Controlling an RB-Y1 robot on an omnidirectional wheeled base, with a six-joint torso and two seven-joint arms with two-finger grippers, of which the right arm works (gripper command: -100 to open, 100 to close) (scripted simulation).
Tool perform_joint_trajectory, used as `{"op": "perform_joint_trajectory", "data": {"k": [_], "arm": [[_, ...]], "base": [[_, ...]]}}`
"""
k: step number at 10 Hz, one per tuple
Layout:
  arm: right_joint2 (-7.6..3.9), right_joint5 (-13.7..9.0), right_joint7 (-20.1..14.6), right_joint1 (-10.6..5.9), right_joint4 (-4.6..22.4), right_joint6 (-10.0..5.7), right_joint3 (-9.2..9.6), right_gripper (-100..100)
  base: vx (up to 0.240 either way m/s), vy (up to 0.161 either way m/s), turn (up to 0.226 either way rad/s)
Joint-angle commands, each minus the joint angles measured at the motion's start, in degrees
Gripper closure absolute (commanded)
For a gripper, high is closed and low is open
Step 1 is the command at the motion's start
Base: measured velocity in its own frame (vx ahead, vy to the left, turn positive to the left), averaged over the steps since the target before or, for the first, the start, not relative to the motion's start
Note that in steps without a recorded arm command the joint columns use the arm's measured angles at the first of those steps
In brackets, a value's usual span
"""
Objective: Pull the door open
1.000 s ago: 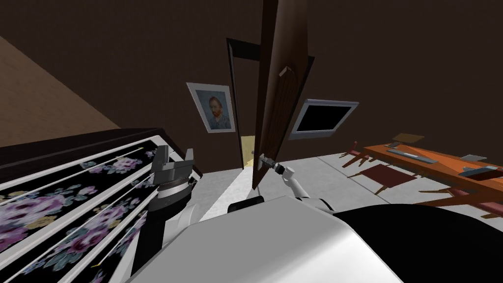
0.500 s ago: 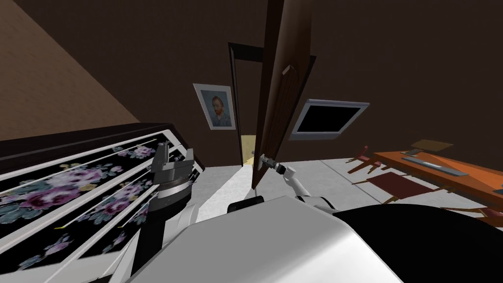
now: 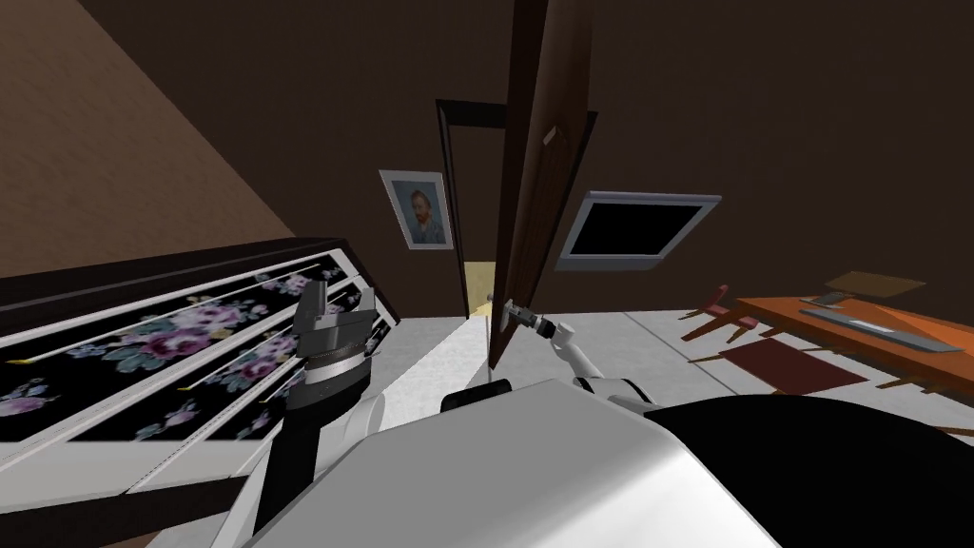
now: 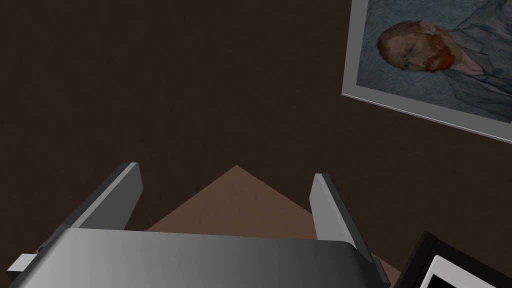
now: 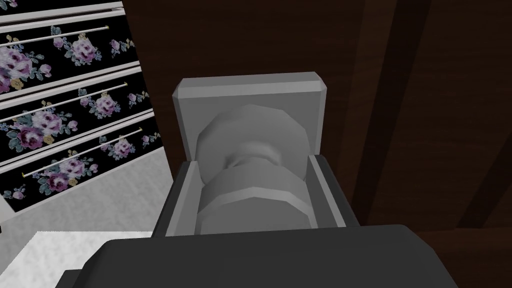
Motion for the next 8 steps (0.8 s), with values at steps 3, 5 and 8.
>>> {"op": "perform_joint_trajectory", "data": {"k": [3, 5, 8], "arm": [[-0.58, -0.5, 0.3, -0.42, 1.0, 0.88, 0.44, 100], [-1.08, -0.9, 0.6, -0.79, 1.9, 1.65, 0.83, 100], [-1.76, -1.4, 1.0, -1.29, 3.2, 2.69, 1.35, 100]], "base": [[-0.097, -0.141, 0.118], [-0.138, -0.182, 0.144], [-0.145, -0.173, 0.137]]}}
